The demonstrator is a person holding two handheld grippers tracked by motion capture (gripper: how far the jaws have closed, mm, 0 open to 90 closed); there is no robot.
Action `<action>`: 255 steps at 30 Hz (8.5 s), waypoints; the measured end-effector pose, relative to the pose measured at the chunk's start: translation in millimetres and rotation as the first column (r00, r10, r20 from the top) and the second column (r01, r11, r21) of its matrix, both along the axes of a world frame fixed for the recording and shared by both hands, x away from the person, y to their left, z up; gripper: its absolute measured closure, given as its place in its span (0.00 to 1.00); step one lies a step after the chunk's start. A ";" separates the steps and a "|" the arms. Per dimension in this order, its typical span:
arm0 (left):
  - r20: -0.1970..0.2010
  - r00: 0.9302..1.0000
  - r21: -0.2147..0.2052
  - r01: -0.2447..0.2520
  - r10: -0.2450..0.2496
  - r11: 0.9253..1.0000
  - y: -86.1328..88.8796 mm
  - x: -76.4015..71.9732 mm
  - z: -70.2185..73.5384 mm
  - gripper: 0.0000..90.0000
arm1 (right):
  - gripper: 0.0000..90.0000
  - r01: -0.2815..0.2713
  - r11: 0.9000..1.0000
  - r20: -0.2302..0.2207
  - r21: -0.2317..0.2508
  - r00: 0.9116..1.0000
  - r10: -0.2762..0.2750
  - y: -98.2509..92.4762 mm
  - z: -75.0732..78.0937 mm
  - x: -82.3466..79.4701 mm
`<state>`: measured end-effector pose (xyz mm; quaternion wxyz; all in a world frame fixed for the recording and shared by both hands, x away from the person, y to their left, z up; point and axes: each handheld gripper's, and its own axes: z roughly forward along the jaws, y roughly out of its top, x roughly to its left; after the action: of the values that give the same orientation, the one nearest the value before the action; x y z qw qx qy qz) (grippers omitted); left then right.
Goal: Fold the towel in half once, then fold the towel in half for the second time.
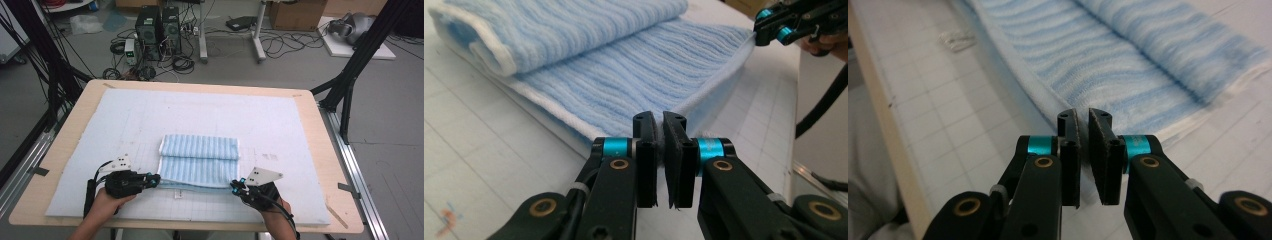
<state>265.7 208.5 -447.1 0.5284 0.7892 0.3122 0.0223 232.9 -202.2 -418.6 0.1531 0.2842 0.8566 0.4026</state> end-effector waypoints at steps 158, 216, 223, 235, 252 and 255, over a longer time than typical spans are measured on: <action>0.078 0.933 -0.127 -0.341 0.352 0.931 15.1 121.2 39.6 0.20 | 0.12 0.321 0.936 0.072 0.145 0.940 -0.333 -52.4 3.0 91.7; 0.001 0.969 0.191 -0.243 0.247 0.951 -40.8 192.1 -0.1 0.95 | 0.12 0.280 0.956 -0.035 0.082 0.960 -0.278 -32.1 -1.7 143.1; -0.004 0.967 0.182 -0.248 0.253 0.951 -39.2 190.8 -0.1 0.95 | 0.20 0.263 0.964 -0.100 0.030 0.961 -0.259 -16.4 -2.3 182.8; -0.018 0.969 0.173 -0.242 0.248 0.955 -34.3 190.4 1.8 0.95 | 0.45 0.238 0.971 -0.137 -0.006 0.962 -0.237 2.0 -11.1 220.7; 0.016 0.960 0.166 -0.277 0.278 0.946 -32.3 187.2 -0.8 0.96 | 0.93 0.233 0.968 -0.177 -0.097 0.953 -0.247 18.5 -14.5 226.2; 0.069 0.948 0.148 -0.318 0.311 0.937 -30.4 188.5 4.9 0.96 | 0.94 0.244 0.963 -0.085 -0.118 0.963 -0.255 26.0 -10.9 223.9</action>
<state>454.2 178.1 -442.2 0.4612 0.7676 0.4195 0.1486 456.8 -176.2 -429.5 0.1748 0.4010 0.8406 0.3193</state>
